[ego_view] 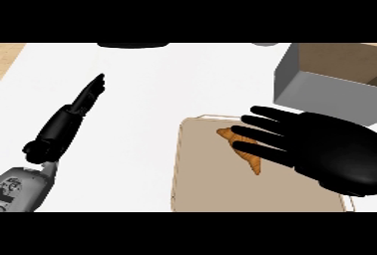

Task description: Pick the croissant from the tray and place it in the cardboard box

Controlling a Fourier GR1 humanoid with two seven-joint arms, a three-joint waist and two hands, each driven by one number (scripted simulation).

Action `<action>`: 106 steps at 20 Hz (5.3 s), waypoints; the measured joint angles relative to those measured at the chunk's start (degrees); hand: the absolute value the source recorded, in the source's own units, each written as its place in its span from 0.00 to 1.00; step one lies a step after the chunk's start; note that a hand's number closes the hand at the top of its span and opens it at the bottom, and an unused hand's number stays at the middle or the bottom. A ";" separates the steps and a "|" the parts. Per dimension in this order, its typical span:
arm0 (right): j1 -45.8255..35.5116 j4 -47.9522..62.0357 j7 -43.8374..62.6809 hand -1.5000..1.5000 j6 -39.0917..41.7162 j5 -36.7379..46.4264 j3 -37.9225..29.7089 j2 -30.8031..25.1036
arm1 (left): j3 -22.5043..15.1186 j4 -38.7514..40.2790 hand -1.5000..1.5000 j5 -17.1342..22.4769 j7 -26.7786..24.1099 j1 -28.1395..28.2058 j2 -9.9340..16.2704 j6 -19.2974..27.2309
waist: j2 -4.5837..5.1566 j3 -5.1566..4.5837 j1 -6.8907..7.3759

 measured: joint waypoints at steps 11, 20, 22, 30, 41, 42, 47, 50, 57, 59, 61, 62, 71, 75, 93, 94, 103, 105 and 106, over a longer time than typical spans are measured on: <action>5.68 -4.97 11.87 0.00 9.89 11.36 3.93 9.62 | 3.24 -1.99 0.50 -2.13 1.42 1.51 -2.02 -2.64 | 0.19 0.05 0.24; 9.59 -0.94 11.24 0.00 6.91 24.30 5.24 16.98 | 5.29 -2.95 0.50 -5.23 1.91 2.56 -4.74 -4.80 | 0.26 0.07 0.28; 9.96 0.00 10.51 0.00 6.78 26.52 5.26 18.27 | 6.26 -1.77 0.50 -5.59 0.99 2.35 -5.17 -5.86 | 0.28 0.06 0.24; 10.09 5.43 8.00 0.00 6.59 34.73 4.22 23.14 | 8.81 -1.63 0.50 -7.75 1.10 2.21 -7.32 -7.92 | 0.27 0.07 0.30; 12.02 12.99 -0.06 0.00 3.03 41.45 1.11 27.25 | 11.02 -1.83 0.50 -11.20 1.46 2.83 -10.30 -10.31 | 0.26 0.06 0.28; 12.33 13.99 -0.57 0.00 2.17 42.23 0.79 27.65 | 11.32 -2.47 0.50 -11.06 1.97 2.98 -10.49 -10.75 | 0.26 0.06 0.28; 12.96 17.66 -0.10 0.00 0.11 47.17 0.77 30.66 | 12.26 -3.76 0.50 -12.09 3.60 2.62 -11.45 -11.49 | 0.26 0.07 0.28; 12.14 19.66 -1.47 0.00 -0.26 48.68 -1.14 31.85 | 12.62 -3.22 0.50 -12.98 3.65 2.34 -12.58 -11.80 | 0.28 0.07 0.26; 12.06 26.54 -5.81 1.00 -4.21 51.25 -3.43 33.57 | 14.60 -2.15 0.50 -13.38 3.41 1.25 -13.16 -13.72 | 0.26 0.05 0.28; 11.39 28.67 -8.38 1.00 -7.05 51.79 -3.19 33.63 | 14.57 -1.88 0.50 -14.02 2.83 1.45 -13.48 -13.65 | 0.09 -0.12 0.35; 11.24 29.35 -10.46 1.00 -9.77 52.25 -3.12 33.81 | 14.32 -2.19 0.50 -14.80 2.47 2.21 -14.12 -13.23 | -0.08 -0.24 0.39; 10.66 29.73 -11.67 1.00 -10.59 52.06 -3.45 34.06 | 14.58 -2.58 0.50 -14.68 2.56 2.39 -14.04 -13.47 | -0.07 -0.25 0.42; 11.78 29.87 -17.56 1.00 -19.79 53.39 -4.89 35.87 | 15.63 -1.86 0.50 -15.49 2.04 2.04 -14.69 -14.44 | -0.25 -0.46 0.10; 15.90 25.83 -19.63 1.00 -16.87 47.38 -7.28 36.99 | 16.04 -2.66 0.50 -15.36 2.72 2.61 -14.68 -14.43 | -0.36 -0.45 -0.30; 23.37 -7.63 -10.20 1.00 3.64 20.00 -29.80 41.49 | 15.99 -3.99 0.50 -16.33 3.02 3.54 -15.68 -14.66 | 0.04 0.01 -0.61; 22.44 -7.74 -7.90 1.00 4.58 18.52 -31.84 42.63 | 15.99 -3.69 0.50 -16.71 2.84 3.19 -15.76 -14.33 | 0.08 0.00 -0.61; 3.38 6.50 6.21 1.00 7.26 10.92 -50.63 41.16 | 15.97 -4.46 0.50 -16.07 4.71 1.66 -15.96 -15.48 | 0.38 0.03 0.62; -0.58 11.76 7.03 1.00 6.47 10.62 -52.62 39.18 | 16.20 -4.39 0.50 -15.78 4.46 2.05 -15.87 -16.03 | 0.41 0.04 0.75; -2.33 14.77 6.51 1.00 5.76 10.90 -53.41 37.60 | 15.91 -4.63 0.50 -16.08 4.39 2.27 -16.19 -15.86 | 0.43 0.04 0.83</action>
